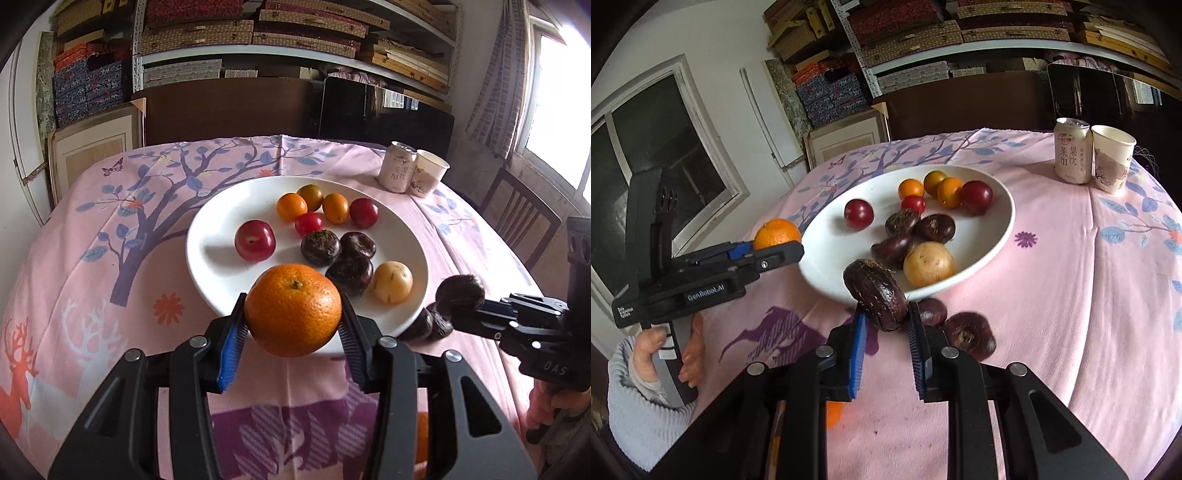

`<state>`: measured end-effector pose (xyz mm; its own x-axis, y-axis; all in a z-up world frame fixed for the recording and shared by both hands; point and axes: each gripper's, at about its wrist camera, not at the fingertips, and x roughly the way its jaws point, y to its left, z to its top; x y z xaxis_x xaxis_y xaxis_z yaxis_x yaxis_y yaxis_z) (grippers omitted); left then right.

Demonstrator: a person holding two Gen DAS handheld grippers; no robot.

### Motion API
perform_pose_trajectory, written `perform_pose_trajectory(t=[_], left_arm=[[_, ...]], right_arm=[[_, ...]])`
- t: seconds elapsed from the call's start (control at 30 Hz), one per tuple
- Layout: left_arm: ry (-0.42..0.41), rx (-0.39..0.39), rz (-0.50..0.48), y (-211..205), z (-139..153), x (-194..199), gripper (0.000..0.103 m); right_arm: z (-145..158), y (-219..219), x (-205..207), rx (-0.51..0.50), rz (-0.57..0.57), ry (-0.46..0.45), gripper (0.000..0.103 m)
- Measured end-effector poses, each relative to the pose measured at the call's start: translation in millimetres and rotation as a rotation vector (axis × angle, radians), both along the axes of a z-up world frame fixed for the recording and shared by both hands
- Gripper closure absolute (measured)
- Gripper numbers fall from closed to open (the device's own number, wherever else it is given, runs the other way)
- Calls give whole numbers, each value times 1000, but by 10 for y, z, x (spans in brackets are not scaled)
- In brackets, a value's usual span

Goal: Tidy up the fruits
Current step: 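Place the orange and dark brown fruit on the white plate and open, then close the right tool around two dark brown fruits beside the plate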

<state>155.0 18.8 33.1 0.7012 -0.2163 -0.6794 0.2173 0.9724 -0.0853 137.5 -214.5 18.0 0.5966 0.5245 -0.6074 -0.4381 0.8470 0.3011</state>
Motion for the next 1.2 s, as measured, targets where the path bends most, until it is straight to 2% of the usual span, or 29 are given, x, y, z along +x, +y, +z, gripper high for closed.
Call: perform_pose_trajectory(t=[0.17,0.2,0.23,0.27,0.33,0.43,0.53,0.63,0.77,0.97,1.2], left_arm=[[16,-1,17,-12,-112,251,56],[16,-1,17,-1,-138,264,46],[12,0,21,18,-156,257,31],[6,2,26,37,-167,235,26],[4,0,36,85,-160,197,20],[-4,-9,47,128,-141,103,14],[-17,15,42,92,-141,3,13],[-28,38,36,40,-154,-99,8],[-27,41,6,-36,-179,-259,8],[-29,75,-76,-227,-219,-520,7],[-39,118,-185,-473,-270,-680,5]], right_arm=[[105,47,493,-25,-92,-23,81],[87,49,586,-25,-117,-22,80],[51,29,684,-9,-139,-9,70],[7,-9,739,26,-147,7,52],[-71,-63,771,55,-144,31,48],[-113,-122,719,29,-154,31,44],[-147,-202,635,42,-185,38,34],[-198,-251,579,27,-201,44,30],[-269,-335,471,11,-224,59,21],[-267,-525,332,32,-270,61,15],[-236,-622,242,55,-293,56,14]])
